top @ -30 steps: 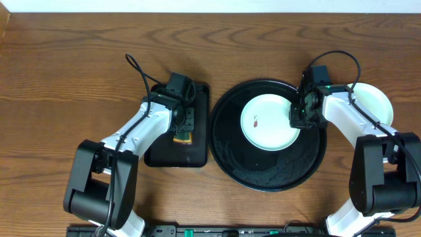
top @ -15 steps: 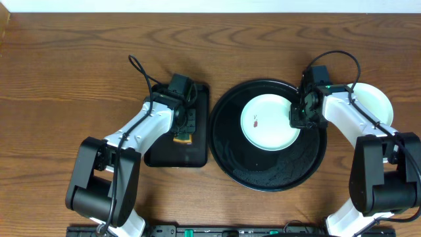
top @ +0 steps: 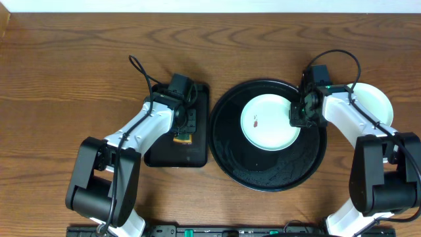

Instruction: Clean dirty plates on tray and stack at the side

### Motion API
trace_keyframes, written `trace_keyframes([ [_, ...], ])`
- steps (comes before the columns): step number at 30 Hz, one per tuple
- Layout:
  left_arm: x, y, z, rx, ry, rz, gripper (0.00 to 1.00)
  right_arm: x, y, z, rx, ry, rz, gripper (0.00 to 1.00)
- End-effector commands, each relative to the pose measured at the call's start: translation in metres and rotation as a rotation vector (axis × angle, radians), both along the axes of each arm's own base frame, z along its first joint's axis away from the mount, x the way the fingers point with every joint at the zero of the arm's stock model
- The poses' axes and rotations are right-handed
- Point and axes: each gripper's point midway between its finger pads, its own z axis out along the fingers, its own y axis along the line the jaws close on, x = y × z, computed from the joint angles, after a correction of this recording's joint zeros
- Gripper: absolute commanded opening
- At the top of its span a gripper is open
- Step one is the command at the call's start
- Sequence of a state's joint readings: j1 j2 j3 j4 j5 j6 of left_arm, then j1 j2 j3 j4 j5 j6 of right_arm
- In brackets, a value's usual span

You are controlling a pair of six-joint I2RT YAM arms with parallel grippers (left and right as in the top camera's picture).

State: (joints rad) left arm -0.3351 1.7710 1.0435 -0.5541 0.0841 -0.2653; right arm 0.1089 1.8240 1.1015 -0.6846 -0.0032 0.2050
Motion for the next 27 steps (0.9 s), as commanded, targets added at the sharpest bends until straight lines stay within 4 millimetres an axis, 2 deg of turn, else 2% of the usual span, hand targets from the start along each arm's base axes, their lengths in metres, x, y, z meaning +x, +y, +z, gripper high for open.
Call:
trace_keyframes([
  [1,-0.0081,0.0000,-0.0083,0.001,0.034,0.000,0.43,-0.0042,0.0011,-0.0062,-0.011,0.003,0.005,0.09],
  [5,-0.0083,0.0001,-0.0083,0.002,0.035,0.000,0.43,-0.0051,0.0004,-0.0074,-0.014,0.003,0.012,0.07],
  [8,-0.0082,0.0001,-0.0083,0.002,0.035,0.000,0.43,-0.0051,0.0006,-0.0074,-0.014,0.003,0.012,0.01],
  [15,-0.0080,0.0000,-0.0082,0.001,0.034,0.000,0.43,-0.0029,0.0008,-0.0070,-0.013,-0.006,0.011,0.01],
  [19,-0.0072,-0.0003,-0.0081,0.000,0.031,0.000,0.32,-0.0032,0.0008,-0.0071,-0.013,-0.005,0.011,0.01],
  [24,-0.0049,-0.0011,-0.0078,-0.004,0.020,0.000,0.31,-0.0043,0.0007,-0.0073,-0.014,0.000,0.012,0.01],
  [26,-0.0052,-0.0010,-0.0080,-0.003,0.022,0.000,0.22,-0.0049,0.0007,-0.0074,-0.014,0.003,0.012,0.01],
  [27,-0.0054,-0.0010,-0.0081,-0.003,0.022,0.000,0.11,-0.0055,0.0006,-0.0075,-0.014,0.005,0.012,0.01],
])
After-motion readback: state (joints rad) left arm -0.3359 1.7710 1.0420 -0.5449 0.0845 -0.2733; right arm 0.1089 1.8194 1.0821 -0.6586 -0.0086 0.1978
